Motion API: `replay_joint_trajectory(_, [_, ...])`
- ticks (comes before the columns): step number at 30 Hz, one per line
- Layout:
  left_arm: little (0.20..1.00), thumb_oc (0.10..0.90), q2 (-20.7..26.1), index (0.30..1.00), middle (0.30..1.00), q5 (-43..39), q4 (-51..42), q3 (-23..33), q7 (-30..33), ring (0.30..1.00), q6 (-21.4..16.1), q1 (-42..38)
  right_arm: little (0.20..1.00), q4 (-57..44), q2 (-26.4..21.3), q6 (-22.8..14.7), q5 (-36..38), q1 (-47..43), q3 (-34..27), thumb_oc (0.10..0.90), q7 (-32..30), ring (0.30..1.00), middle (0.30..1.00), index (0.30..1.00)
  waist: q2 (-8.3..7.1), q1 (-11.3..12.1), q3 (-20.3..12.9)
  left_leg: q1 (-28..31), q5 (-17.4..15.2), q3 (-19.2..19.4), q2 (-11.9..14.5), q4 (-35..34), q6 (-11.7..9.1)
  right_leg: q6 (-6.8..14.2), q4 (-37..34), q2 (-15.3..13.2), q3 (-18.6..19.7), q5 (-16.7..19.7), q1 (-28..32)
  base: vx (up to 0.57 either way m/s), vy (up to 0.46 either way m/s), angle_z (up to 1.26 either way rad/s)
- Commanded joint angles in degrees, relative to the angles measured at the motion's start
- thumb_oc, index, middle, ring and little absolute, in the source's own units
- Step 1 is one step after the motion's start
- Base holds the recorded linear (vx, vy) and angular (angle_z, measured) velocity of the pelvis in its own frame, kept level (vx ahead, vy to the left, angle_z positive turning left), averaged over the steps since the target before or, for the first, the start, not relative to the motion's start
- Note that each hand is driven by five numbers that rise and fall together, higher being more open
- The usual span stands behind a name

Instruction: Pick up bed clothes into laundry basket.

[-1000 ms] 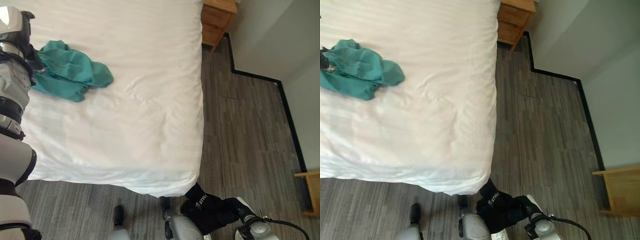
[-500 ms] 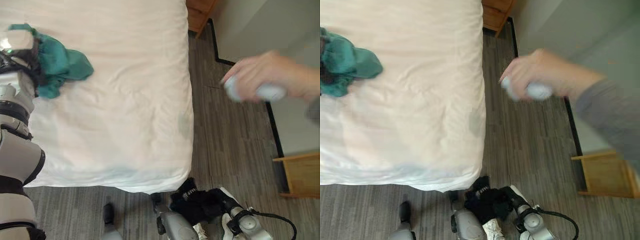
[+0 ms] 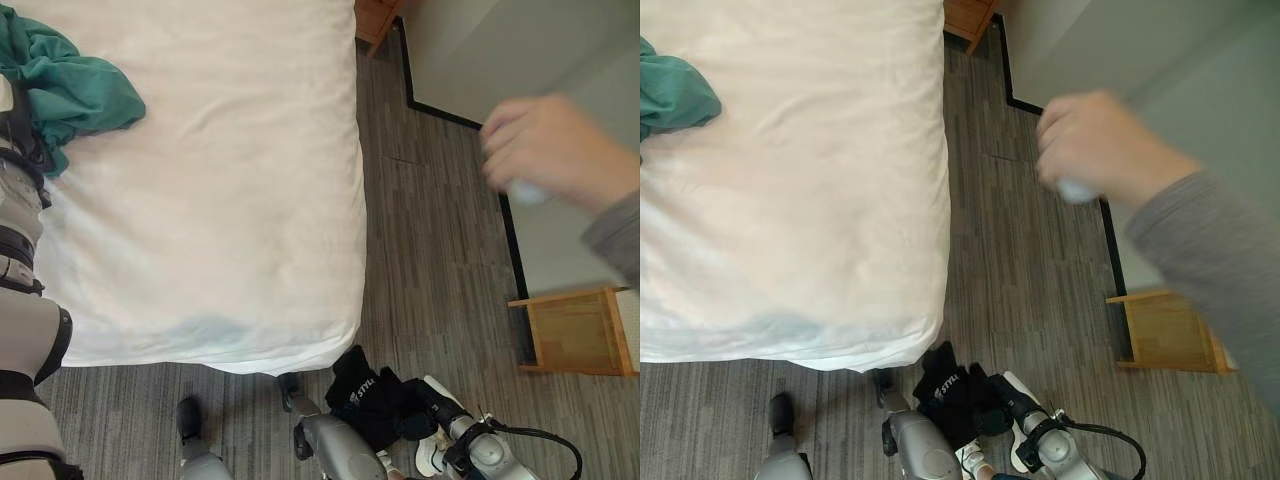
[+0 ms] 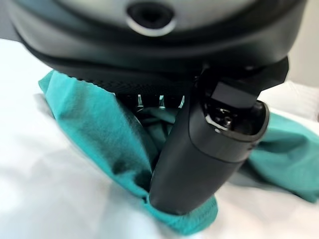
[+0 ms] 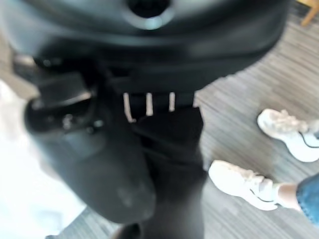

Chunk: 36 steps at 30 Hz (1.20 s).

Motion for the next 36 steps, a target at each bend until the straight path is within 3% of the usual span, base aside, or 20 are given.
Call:
replay_joint_trajectory(1, [0.300,0.400,-3.01,0.300,0.300,-10.43,-4.43,0.59,0.36,0.300,-4.95,-5.79,0.300,0.61,-3.68,-1.07,-0.76,-0.72,-2.25,0.400,-0.54,0.300,0.300,0.300,2.85,0.51,1.73,0.60,2.56,-1.76,0.27,-4.25,1.38,5.52,1.98,-4.56,-0.85,-4.20,6.06,0.05,-0.011,0.14])
replay_joint_trajectory(6, [0.300,0.400,-4.95,0.300,0.300,-21.36,-19.20,3.56,4.73,0.300,-8.72,-7.60,0.300,3.24,-3.14,-0.93,-0.56,-0.17,-4.09,0.400,-1.36,0.300,0.300,0.300,6.70,2.06,-0.04,3.77,1.89,-3.16,-0.55,-4.22,1.40,5.28,4.29,-5.73,-2.66,-7.18,9.08,0.09,-0.025,0.18])
replay_joint_trajectory(7, [0.300,0.400,-6.89,0.300,0.300,-24.15,-27.39,6.85,6.67,0.300,-10.16,-3.78,0.300,4.54,-2.64,-0.76,-0.03,-0.19,-5.57,0.400,-2.07,0.300,0.300,0.300,7.99,2.94,-0.33,4.84,1.67,-3.84,-0.94,-4.13,1.44,5.03,5.02,-6.09,-3.43,-8.23,10.21,0.07,-0.034,0.13])
replay_joint_trajectory(10, [0.300,0.400,-8.13,0.300,0.300,-24.45,-36.14,9.57,7.03,0.300,-10.96,1.36,0.300,3.96,-3.24,-0.51,-0.43,-0.18,-7.41,0.400,-2.79,0.300,0.300,0.300,9.60,3.81,-0.88,5.97,1.36,-4.60,-1.24,-4.00,1.53,4.63,5.73,-6.39,-4.16,-9.44,11.63,0.06,-0.030,0.19])
replay_joint_trajectory(12, [0.300,0.400,-9.68,0.300,0.300,-26.76,-49.95,16.22,6.37,0.300,-13.21,13.84,0.300,2.01,-3.30,-0.58,2.63,-0.24,-14.79,0.400,-5.27,0.300,0.300,0.300,11.57,4.97,-1.68,7.25,0.88,-5.43,-1.75,-3.81,1.62,4.27,6.02,-7.13,-5.07,-10.45,13.38,0.07,-0.019,0.13])
replay_joint_trajectory(13, [0.300,0.400,-9.79,0.300,0.300,-26.66,-50.40,16.69,6.35,0.300,-13.06,14.47,0.300,1.77,-3.56,-0.47,2.63,0.05,-14.84,0.400,-5.22,0.300,0.300,0.300,11.79,4.91,-1.76,7.37,0.82,-5.44,-1.75,-3.80,1.62,4.27,6.02,-7.13,-5.09,-10.50,13.50,0.07,0.008,0.20])
replay_joint_trajectory(15, [0.300,0.400,-10.49,0.300,0.300,-33.76,-62.12,24.44,3.09,0.300,-16.26,28.85,0.300,-4.76,-4.85,-0.81,7.07,0.03,-24.68,0.400,-8.07,0.300,0.300,0.300,13.62,5.97,-3.48,8.48,0.34,-5.63,-2.16,-3.70,1.70,3.89,6.00,-7.57,-5.62,-11.28,14.85,0.09,0.004,0.09])
replay_joint_trajectory(18, [0.300,0.400,-11.68,0.300,0.300,-35.78,-66.40,27.70,2.07,0.300,-16.70,34.54,0.300,-7.32,-5.70,-0.76,7.06,0.68,-26.85,0.400,-8.90,0.300,0.300,0.300,14.50,6.11,-4.28,9.06,0.10,-5.67,-2.18,-3.67,1.74,3.71,5.93,-7.69,-5.78,-11.62,15.64,0.05,0.002,0.01])
replay_joint_trajectory(19, [0.300,0.400,-15.41,0.300,0.300,-39.87,-72.58,32.22,0.36,0.300,-17.91,43.37,0.300,-12.56,-6.17,-1.89,9.24,-0.96,-31.66,0.400,-11.27,0.300,0.300,0.300,15.20,6.82,-5.22,9.21,0.56,-5.75,-2.40,-3.52,1.90,3.20,5.96,-7.75,-5.70,-11.46,15.96,0.05,-0.008,0.01])
replay_joint_trajectory(20, [0.300,0.400,-15.57,0.300,0.300,-39.84,-73.00,32.57,0.33,0.300,-17.74,43.92,0.300,-12.74,-6.36,-1.80,9.25,-0.77,-31.57,0.400,-11.26,0.300,0.300,0.300,15.38,6.71,-5.34,9.28,0.52,-5.73,-2.37,-3.53,1.90,3.19,5.95,-7.72,-5.69,-11.48,16.01,0.00,0.000,0.00])
replay_joint_trajectory(24, [0.300,0.400,-23.94,0.300,0.300,-45.76,-84.84,38.24,-3.48,0.300,-17.50,61.95,0.300,-26.98,-2.97,-5.77,16.62,-4.86,-36.49,0.400,-14.37,0.300,0.300,0.300,16.69,8.15,-7.17,10.68,-0.10,-5.75,-2.73,-3.33,2.35,2.00,5.90,-7.87,-5.55,-12.57,17.70,0.04,-0.004,-0.01])
replay_joint_trajectory(27, [0.300,0.400,-29.48,0.300,0.300,-48.77,-89.49,37.23,-7.68,0.300,-15.31,73.48,0.300,-35.90,3.03,-8.92,25.01,-4.54,-36.72,0.400,-11.66,0.300,0.300,0.300,17.08,9.01,-7.92,11.42,-0.25,-5.87,-3.05,-3.06,2.71,1.23,5.51,-7.97,-5.49,-12.67,19.10,0.05,-0.021,0.01])
replay_joint_trajectory(30, [0.300,0.400,-33.61,0.300,0.300,-58.12,-93.43,32.98,-12.49,0.300,-11.92,83.69,0.300,-45.03,8.90,-10.25,33.17,-3.29,-34.05,0.400,-8.17,0.300,0.300,0.300,17.16,9.67,-8.23,11.62,-0.54,-6.24,-3.35,-2.66,3.16,0.89,5.26,-8.00,-5.53,-12.91,19.89,0.03,-0.025,0.07])
replay_joint_trajectory(32, [0.300,0.400,-34.70,0.300,0.300,-59.11,-93.48,29.87,-14.17,0.300,-9.38,86.75,0.300,-46.19,11.17,-10.20,36.41,-1.71,-31.39,0.400,-6.93,0.300,0.300,0.300,17.13,9.85,-8.23,11.92,-0.71,-6.39,-3.57,-2.55,3.49,0.83,5.51,-8.04,-5.39,-13.03,20.22,0.01,-0.001,0.09])
replay_joint_trajectory(36, [0.300,0.400,-32.62,0.300,0.300,-54.80,-92.72,31.03,-13.66,0.300,-10.01,83.66,0.300,-45.28,10.01,-8.63,35.22,0.47,-29.84,0.400,-6.15,0.300,0.300,0.300,17.10,9.30,-8.25,12.47,-1.08,-6.57,-3.49,-2.39,3.54,1.08,7.17,-8.11,-4.82,-13.63,20.04,-0.01,0.036,0.15])
